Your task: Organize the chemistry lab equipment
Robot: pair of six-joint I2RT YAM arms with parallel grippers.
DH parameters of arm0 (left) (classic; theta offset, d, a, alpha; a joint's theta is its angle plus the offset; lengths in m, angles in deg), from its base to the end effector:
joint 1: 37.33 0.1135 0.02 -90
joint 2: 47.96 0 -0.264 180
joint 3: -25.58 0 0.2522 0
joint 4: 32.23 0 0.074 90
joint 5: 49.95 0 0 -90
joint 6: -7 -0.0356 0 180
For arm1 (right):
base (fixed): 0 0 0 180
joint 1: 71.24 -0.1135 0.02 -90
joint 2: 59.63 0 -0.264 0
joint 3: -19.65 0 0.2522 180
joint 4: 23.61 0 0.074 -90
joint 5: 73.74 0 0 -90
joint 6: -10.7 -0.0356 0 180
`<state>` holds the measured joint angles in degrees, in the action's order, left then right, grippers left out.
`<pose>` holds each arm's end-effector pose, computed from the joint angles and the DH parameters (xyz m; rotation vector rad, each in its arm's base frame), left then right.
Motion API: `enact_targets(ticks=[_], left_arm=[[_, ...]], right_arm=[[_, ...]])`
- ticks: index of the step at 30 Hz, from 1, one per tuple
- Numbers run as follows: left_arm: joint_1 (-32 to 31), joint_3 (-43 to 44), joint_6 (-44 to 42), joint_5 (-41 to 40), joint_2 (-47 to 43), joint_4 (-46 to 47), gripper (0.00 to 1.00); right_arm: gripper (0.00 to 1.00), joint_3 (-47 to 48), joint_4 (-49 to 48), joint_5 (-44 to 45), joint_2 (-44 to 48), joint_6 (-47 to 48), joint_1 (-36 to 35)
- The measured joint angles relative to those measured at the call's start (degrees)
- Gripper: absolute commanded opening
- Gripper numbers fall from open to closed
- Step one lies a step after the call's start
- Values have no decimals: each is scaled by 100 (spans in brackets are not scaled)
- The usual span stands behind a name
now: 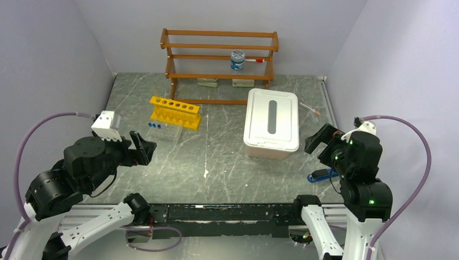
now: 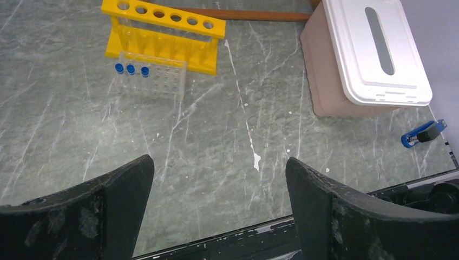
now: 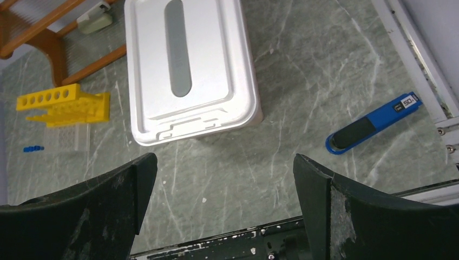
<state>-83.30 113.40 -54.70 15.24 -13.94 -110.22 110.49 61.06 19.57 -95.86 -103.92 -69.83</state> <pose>0.0435 -0.0235 0.4212 0.0253 1.9755 -0.4211 0.0478 -0.0032 0.4203 0.5069 2.0377 0.1841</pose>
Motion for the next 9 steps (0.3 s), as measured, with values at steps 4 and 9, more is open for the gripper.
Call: enact_targets(ticks=[4, 9], left_arm=[[0, 0, 2, 2, -35, 11, 94], [0, 0, 4, 2, -33, 11, 94]], right_arm=[[100, 7, -44, -179, 4, 48, 0], [100, 7, -83, -354, 39, 107, 0]])
